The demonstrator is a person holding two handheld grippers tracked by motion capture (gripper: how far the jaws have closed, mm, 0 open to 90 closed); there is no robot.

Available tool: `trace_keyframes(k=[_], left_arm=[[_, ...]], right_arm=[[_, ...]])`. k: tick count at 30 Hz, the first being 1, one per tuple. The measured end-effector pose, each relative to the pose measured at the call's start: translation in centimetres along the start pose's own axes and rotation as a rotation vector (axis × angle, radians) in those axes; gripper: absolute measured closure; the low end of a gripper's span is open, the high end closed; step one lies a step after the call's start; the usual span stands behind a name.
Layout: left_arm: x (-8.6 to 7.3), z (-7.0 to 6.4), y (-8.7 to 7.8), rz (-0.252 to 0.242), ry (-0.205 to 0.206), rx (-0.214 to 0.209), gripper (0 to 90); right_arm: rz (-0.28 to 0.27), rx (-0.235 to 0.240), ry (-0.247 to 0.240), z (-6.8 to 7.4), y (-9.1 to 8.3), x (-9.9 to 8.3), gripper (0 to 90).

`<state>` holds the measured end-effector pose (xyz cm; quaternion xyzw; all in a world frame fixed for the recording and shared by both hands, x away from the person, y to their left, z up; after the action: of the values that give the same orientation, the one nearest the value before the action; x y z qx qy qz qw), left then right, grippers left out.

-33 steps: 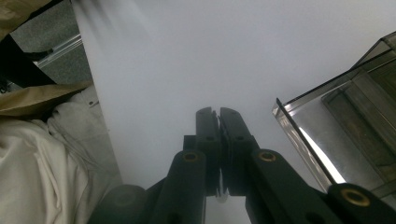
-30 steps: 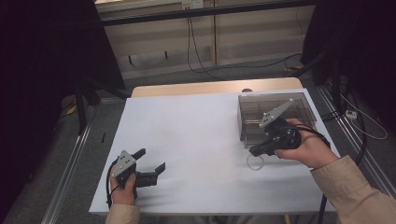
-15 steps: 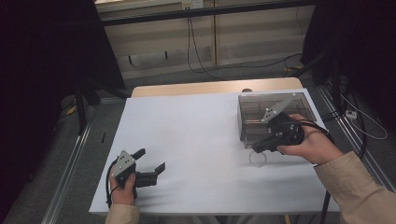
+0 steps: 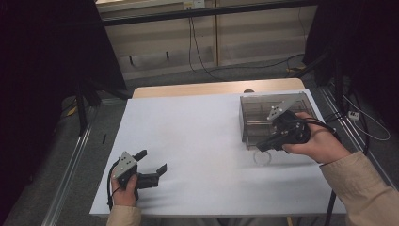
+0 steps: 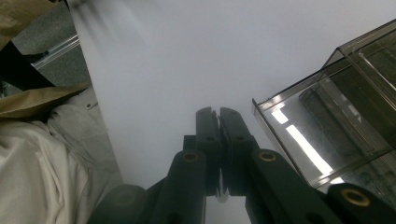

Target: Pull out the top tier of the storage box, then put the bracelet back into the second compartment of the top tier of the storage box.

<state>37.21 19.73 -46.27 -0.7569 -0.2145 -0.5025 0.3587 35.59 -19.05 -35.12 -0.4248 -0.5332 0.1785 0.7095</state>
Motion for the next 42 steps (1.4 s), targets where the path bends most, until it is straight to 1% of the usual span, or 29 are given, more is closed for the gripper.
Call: trace_keyframes(k=[19, 24, 27, 29, 34, 42], left_arm=[[0.1, -0.1, 0.1, -0.001, 0.000, -0.003, 2.7], [0.3, 0.1, 0.1, -0.016, -0.017, 0.000, 2.7], [0.2, 0.1, 0.2, -0.004, -0.006, -0.003, 2.7], [0.2, 0.0, 0.3, -0.007, -0.002, -0.005, 2.7], [0.2, 0.0, 0.2, -0.011, -0.011, -0.004, 2.7], [0.2, 0.0, 0.2, -0.008, -0.009, -0.005, 2.7]], right_arm=[[-0.009, -0.014, 0.001, -0.5, -1.1, 0.1, 88.1], [-0.003, -0.021, 0.006, -0.7, -1.6, 0.1, 88.1], [-0.004, -0.024, 0.011, -0.8, -1.9, 0.1, 88.1], [-0.003, -0.027, 0.016, -0.8, -2.0, 0.1, 88.0], [-0.002, -0.031, 0.016, -1.0, -2.4, 0.2, 88.1], [-0.002, -0.045, 0.021, -1.5, -3.0, 0.3, 88.1]])
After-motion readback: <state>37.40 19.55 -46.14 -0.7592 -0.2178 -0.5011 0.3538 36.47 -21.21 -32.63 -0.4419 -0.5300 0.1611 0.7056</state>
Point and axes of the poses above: each handheld gripper's, and its own axes: y roughly forward along the jaws, x roughly out of its top, z roughly to its left, the point moved 6 cm from there along y, roughly forward along the jaws, and after that the axes turned 11 degrees about -y, right-handed, at the moved point
